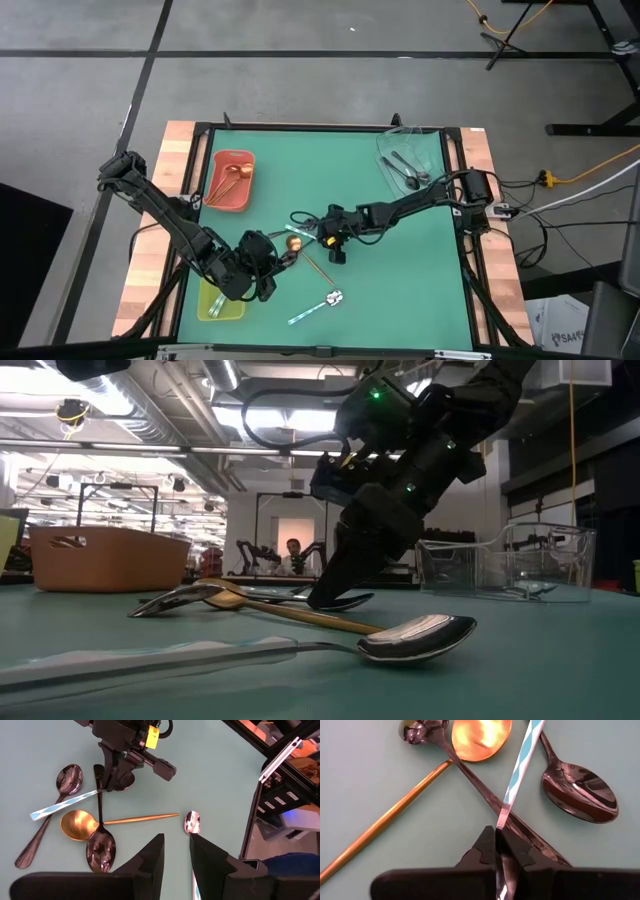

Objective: Sort silverware by color (type)
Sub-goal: Put the blue patterned spoon into the yellow bin

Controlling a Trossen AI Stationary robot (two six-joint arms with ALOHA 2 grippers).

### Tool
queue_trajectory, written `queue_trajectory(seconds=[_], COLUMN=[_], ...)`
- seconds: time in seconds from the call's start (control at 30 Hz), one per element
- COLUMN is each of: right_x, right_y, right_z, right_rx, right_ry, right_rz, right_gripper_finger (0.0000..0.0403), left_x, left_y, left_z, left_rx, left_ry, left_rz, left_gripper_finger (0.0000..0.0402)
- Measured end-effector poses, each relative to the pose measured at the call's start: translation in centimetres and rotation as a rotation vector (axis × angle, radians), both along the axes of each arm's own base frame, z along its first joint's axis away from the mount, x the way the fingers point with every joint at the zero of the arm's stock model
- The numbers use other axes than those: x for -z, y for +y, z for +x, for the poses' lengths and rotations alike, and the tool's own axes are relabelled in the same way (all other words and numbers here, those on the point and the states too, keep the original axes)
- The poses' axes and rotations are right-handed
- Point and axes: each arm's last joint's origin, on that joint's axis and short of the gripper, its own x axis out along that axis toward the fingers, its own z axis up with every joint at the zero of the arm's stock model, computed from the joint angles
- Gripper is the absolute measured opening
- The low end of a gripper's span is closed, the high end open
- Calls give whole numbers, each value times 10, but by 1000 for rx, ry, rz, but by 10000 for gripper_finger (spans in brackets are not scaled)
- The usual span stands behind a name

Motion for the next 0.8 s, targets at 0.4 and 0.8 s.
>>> queue_trajectory(seconds=[0.4, 0.8], right_x=[-5, -13], right_y=[1, 1], right_z=[1, 1], right_rx=[-15, -26], right_ry=[-39, -66], right_rz=[5, 0], right_gripper_finger=[0, 1], left_x=[0, 0], left_y=[0, 0], left_z=[0, 0], left_rx=[5, 5], left_ry=[4, 5], left_rz=[-6, -6], left_gripper_finger=[86, 86])
